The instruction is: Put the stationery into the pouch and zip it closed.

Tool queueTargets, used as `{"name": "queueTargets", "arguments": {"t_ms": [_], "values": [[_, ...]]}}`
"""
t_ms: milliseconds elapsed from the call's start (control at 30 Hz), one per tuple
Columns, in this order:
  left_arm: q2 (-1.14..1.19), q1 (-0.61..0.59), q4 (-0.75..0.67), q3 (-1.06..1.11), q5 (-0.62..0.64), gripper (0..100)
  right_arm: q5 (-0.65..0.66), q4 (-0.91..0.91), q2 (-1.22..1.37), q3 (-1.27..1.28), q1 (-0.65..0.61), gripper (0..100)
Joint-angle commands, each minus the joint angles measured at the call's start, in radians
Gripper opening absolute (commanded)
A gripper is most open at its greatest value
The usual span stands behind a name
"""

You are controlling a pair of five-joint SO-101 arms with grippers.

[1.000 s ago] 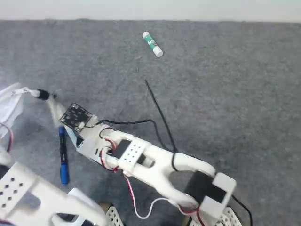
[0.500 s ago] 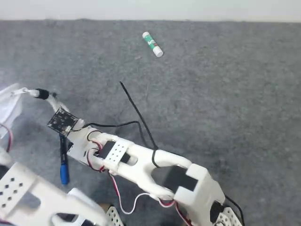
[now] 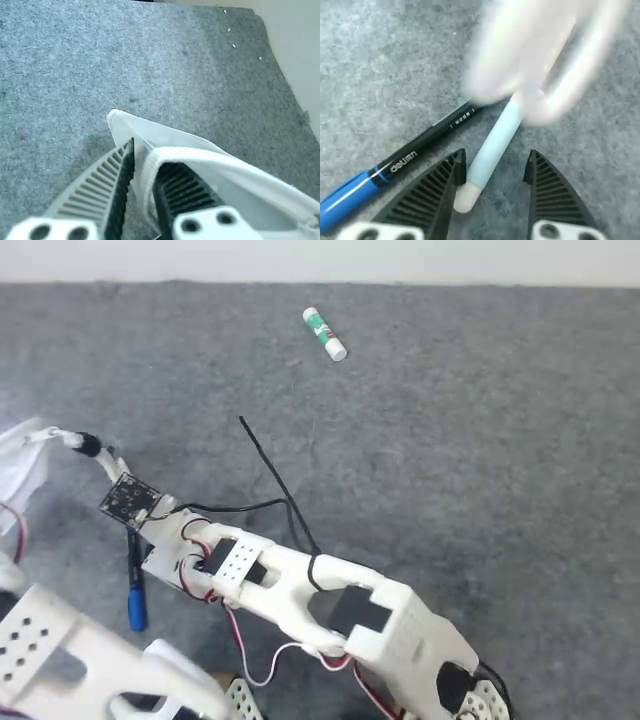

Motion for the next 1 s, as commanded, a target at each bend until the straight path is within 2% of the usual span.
{"name": "queueTargets", "arguments": {"t_ms": [0, 367, 433, 533, 600, 833, 967], "values": [[-0.008, -0.011, -0.043, -0.062, 0.015, 1, 0.000, 0.005, 0.018, -0.094, -0.002, 18.8], [-0.008, -0.011, -0.043, -0.062, 0.015, 1, 0.000, 0.027, 0.051, -0.124, 0.002, 18.2], [-0.008, -0.011, -0.043, -0.062, 0.015, 1, 0.000, 0.027, 0.051, -0.130, 0.002, 13.0], [-0.008, -0.011, -0.043, -0.062, 0.015, 1, 0.002, 0.027, 0.058, -0.140, 0.002, 0.1], [-0.008, -0.011, -0.043, -0.062, 0.015, 1, 0.002, 0.038, 0.058, -0.141, 0.002, 2.2], [-0.008, -0.012, -0.043, -0.062, 0.015, 1, -0.002, 0.101, 0.031, -0.137, 0.031, 0.6], [-0.008, -0.012, -0.043, -0.062, 0.015, 1, -0.003, 0.188, -0.015, -0.130, 0.051, 0.6]]}}
